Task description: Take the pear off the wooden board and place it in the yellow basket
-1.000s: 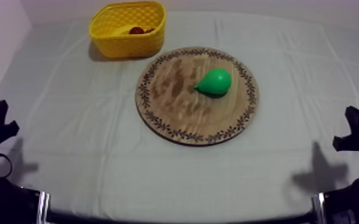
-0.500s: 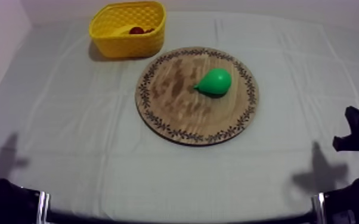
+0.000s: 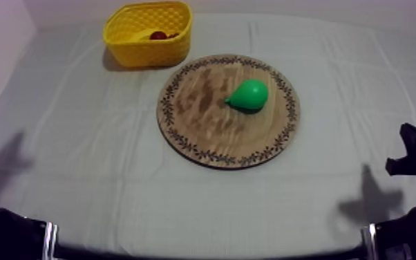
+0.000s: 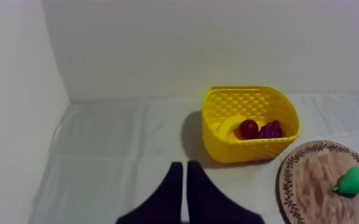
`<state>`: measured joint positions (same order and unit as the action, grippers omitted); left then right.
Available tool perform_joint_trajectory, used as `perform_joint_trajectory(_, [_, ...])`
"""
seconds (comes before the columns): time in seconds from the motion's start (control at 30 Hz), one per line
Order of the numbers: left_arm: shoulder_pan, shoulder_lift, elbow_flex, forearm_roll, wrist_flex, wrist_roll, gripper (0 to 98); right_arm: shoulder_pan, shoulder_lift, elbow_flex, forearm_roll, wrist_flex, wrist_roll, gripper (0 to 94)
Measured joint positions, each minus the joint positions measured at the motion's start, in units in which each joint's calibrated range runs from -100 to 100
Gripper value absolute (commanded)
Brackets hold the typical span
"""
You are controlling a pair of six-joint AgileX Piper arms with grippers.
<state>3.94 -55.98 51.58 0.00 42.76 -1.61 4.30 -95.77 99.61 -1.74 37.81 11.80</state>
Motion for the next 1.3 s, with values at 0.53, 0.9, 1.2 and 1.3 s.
perform_joint_trajectory(0.53, [13.1,30.4,-36.5,-0.9,8.4,-2.6,0.0,0.0,0.0,0.0,0.0,-0.1,0.0,0.5])
perform_joint_trajectory(0.9, [21.5,45.7,-51.4,-1.08,13.3,-5.8,0.0,0.0,0.0,0.0,0.0,-0.2,0.0,0.5])
perform_joint_trajectory(1.2, [26.6,54.6,-55.5,-1.22,12.0,-8.2,0.0,0.0,0.0,0.0,0.0,-0.1,0.0,0.5])
perform_joint_trajectory(1.3, [27.8,57.0,-56.5,-1.57,11.2,-8.8,0.0,0.0,0.0,0.0,0.0,-0.1,0.0,0.5])
